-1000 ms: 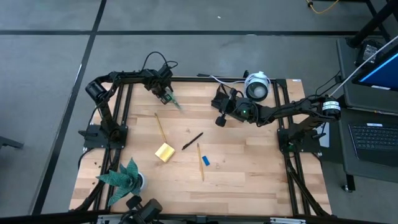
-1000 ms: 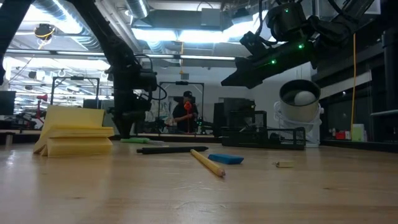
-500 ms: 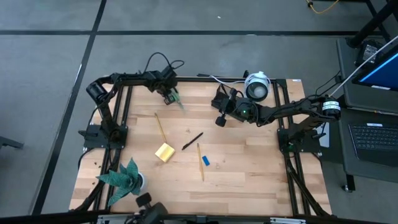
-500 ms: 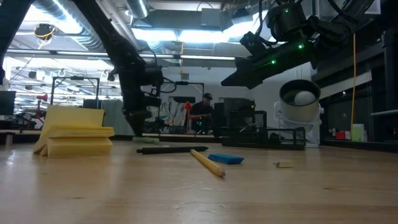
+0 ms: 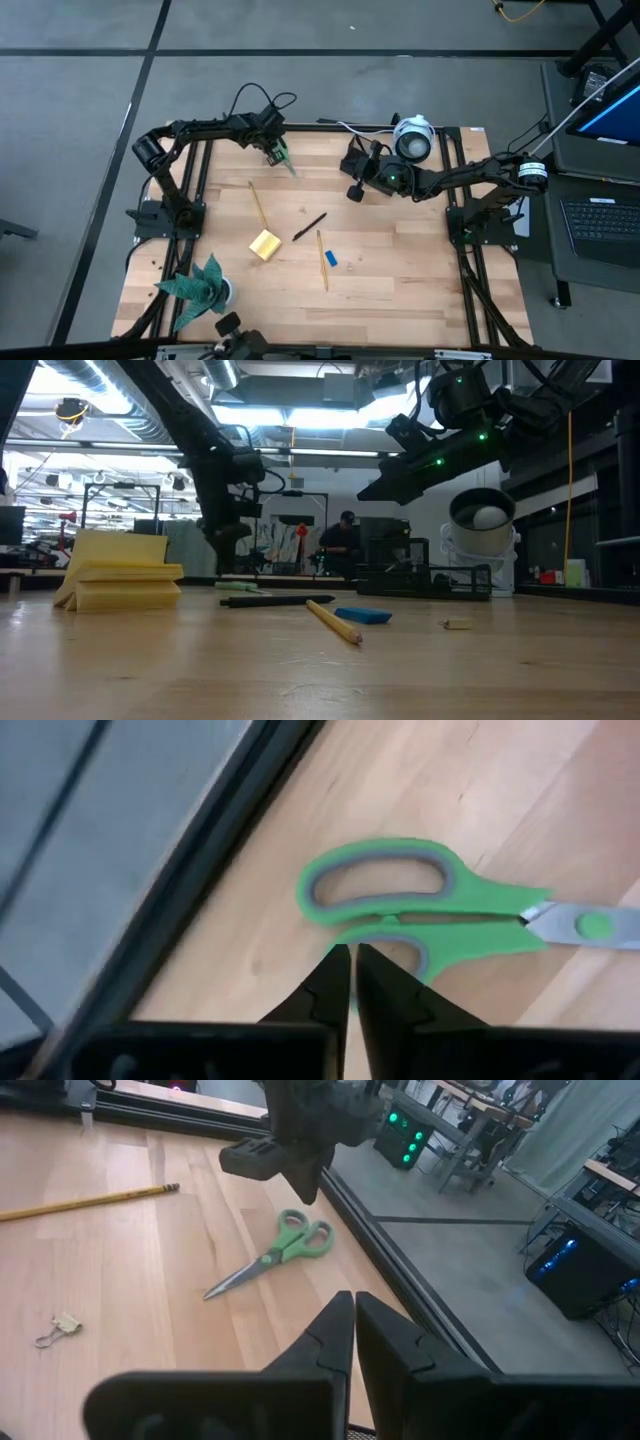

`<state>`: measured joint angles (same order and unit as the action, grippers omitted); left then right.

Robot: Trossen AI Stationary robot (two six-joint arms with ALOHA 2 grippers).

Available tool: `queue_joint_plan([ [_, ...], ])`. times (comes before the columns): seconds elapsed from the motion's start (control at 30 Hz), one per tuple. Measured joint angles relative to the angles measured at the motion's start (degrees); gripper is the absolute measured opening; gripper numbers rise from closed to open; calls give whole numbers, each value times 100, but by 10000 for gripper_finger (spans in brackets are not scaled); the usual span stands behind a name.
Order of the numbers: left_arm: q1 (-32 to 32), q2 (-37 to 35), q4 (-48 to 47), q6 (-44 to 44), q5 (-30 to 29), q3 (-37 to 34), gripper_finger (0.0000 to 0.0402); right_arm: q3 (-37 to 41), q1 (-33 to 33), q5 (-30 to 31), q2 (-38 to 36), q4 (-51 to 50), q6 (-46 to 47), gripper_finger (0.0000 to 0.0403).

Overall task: Pick and place office supplies into organizer
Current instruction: Put the green scissor into the metal mesh desk organizer

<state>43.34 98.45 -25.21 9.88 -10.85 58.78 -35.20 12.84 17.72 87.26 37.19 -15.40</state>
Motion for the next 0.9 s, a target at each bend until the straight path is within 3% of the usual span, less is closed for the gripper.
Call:
queue_joint_plan([
  [0.23,239,0,-612,-976,352,0,63,0,0,0,0,6,11,21],
  [0.43,342,0,-450,-1366,345,0,92,0,0,0,0,11,11,21],
  [0.9,338,94,-319,-1811,368,0,100,0,0,0,0,15,17,21],
])
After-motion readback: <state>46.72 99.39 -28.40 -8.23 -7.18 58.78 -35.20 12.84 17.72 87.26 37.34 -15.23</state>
